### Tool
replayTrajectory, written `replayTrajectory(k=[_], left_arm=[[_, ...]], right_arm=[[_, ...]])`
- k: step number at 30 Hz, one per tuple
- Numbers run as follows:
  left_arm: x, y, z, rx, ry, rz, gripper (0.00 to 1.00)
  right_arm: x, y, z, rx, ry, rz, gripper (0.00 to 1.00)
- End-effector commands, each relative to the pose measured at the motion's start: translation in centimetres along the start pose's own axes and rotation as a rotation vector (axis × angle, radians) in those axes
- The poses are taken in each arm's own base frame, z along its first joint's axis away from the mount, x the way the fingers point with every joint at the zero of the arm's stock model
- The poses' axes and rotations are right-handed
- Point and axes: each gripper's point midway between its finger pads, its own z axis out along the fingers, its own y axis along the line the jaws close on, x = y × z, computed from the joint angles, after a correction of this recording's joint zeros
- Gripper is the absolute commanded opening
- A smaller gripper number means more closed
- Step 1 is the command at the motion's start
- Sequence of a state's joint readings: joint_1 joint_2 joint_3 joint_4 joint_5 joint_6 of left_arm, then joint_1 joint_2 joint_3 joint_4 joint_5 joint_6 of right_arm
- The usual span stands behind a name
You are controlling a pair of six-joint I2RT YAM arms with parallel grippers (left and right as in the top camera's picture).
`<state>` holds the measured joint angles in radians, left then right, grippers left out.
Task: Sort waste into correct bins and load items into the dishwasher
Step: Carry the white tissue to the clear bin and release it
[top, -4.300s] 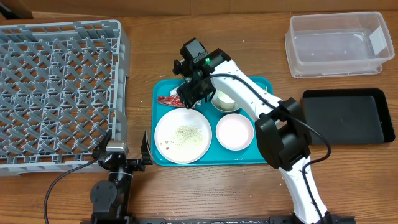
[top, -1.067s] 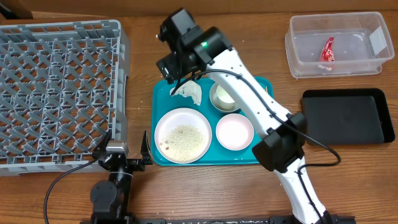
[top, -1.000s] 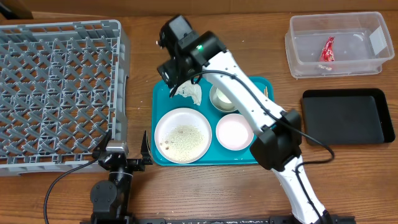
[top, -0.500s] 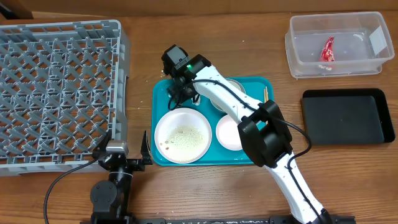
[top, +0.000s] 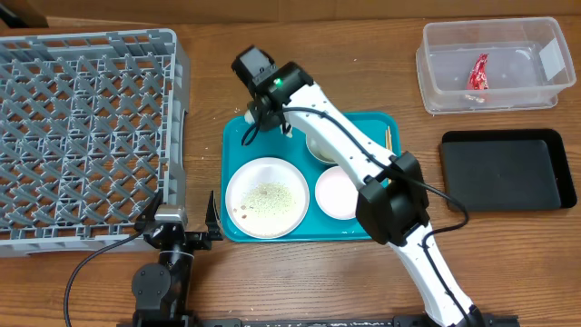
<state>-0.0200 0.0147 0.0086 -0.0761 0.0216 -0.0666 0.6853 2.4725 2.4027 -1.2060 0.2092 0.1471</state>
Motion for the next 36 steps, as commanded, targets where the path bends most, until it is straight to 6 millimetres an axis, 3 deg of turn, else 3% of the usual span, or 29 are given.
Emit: replayTrajectory(k=[1, 5, 7, 11, 15, 16, 17, 18, 19, 23, 29, 32, 36], left_arm=[[0.0, 0.0, 0.0, -0.003, -0.006, 0.023, 1.0], [0.0, 0.0, 0.0, -0.003, -0.006, 0.023, 1.0], [0.0, 0.1, 0.0, -0.003, -0.005, 0.023, 1.0], [0.0, 0.0, 0.0, -0.003, -0.006, 0.023, 1.0], [0.0, 0.1, 0.0, -0.003, -0.005, 0.023, 1.0], [0.0, 0.1, 0.0, -0.003, -0.005, 0.023, 1.0], [0.0, 0.0, 0.0, -0.003, -0.006, 0.023, 1.0], [0.0, 0.0, 0.0, -0.003, -0.006, 0.023, 1.0], [0.0, 0.1, 0.0, -0.003, -0.005, 0.023, 1.0], [0.0, 0.0, 0.0, -0.003, -0.006, 0.023, 1.0], [0.0, 0.1, 0.0, -0.003, -0.005, 0.023, 1.0], [0.0, 0.0, 0.0, -0.003, -0.006, 0.023, 1.0], [0.0, 0.0, 0.0, -0.003, -0.006, 0.023, 1.0]], right_arm=[[-6.0, -6.4, -10.7, 0.076, -0.266, 0.237, 0.04], [-7.0, -12.8, -13.8, 0.099, -0.333, 0.45, 0.04], [-6.7, -17.9, -14.5, 0.133, -0.349, 0.592, 0.04], [-4.3, -27.9, -14.2, 0.195, -0.342, 0.89, 0.04], [-1.2, -35.5, -13.0, 0.19, -0.301, 1.044, 0.04], [-0.6, -36.9, -12.8, 0.18, -0.297, 1.072, 0.08], [0.1, -38.1, -12.3, 0.168, -0.288, 1.097, 0.32], [0.8, -39.2, -12.0, 0.148, -0.275, 1.122, 0.7], [1.4, -39.9, -11.5, 0.124, -0.26, 1.138, 1.0], [3.8, -40.5, -9.2, -0.048, -0.165, 1.084, 1.0], [5.8, -37.2, -6.2, -0.181, -0.03, 0.956, 1.0], [5.6, -34.8, -5.9, -0.23, 0.008, 0.902, 0.97], [3.7, -31.6, -7.0, -0.257, -0.019, 0.788, 0.97]])
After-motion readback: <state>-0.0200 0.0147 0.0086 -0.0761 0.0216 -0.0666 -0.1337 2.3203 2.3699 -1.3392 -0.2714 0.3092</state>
